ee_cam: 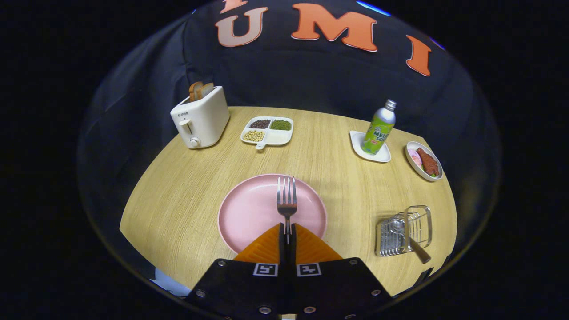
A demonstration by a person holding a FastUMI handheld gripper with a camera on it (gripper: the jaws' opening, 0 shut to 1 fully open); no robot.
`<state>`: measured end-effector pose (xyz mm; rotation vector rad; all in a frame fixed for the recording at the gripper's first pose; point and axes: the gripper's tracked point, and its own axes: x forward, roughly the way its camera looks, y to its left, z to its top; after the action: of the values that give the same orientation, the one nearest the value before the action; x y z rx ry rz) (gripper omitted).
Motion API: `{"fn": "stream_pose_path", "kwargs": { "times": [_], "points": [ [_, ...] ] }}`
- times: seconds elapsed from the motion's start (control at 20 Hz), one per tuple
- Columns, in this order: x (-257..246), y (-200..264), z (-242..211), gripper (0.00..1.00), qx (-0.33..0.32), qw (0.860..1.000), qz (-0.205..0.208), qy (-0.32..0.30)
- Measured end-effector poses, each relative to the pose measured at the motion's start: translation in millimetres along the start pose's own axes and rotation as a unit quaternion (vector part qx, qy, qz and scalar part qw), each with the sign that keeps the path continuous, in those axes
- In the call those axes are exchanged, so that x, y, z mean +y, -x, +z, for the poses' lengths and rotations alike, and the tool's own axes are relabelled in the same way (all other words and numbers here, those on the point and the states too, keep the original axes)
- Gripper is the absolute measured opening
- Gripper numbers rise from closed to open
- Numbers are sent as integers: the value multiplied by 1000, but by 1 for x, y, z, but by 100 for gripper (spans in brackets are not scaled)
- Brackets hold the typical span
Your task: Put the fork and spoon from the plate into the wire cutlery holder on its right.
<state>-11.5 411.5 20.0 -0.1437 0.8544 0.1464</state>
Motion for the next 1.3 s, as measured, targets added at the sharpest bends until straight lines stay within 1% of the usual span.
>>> {"fn": "stream_pose_path", "kwargs": {
  "times": [0.3, 0.45, 0.6, 0.75, 0.8, 1.0, 1.15, 1.3],
  "points": [
    [-82, 32, -1, 1, 19, 999, -23, -10],
    [-117, 43, -8, 1, 43, 999, -27, -9],
    [-149, 50, -16, 1, 68, 997, -37, 4],
    [-172, 51, -22, 1, 98, 994, -37, 16],
    [-182, 57, -26, 1, 107, 993, -36, 22],
    [-199, 47, -38, 2, 151, 987, -33, 36],
    [-208, 40, -48, 3, 191, 979, -28, 59],
    [-205, 28, -51, 3, 227, 972, -16, 65]
  ]
}}
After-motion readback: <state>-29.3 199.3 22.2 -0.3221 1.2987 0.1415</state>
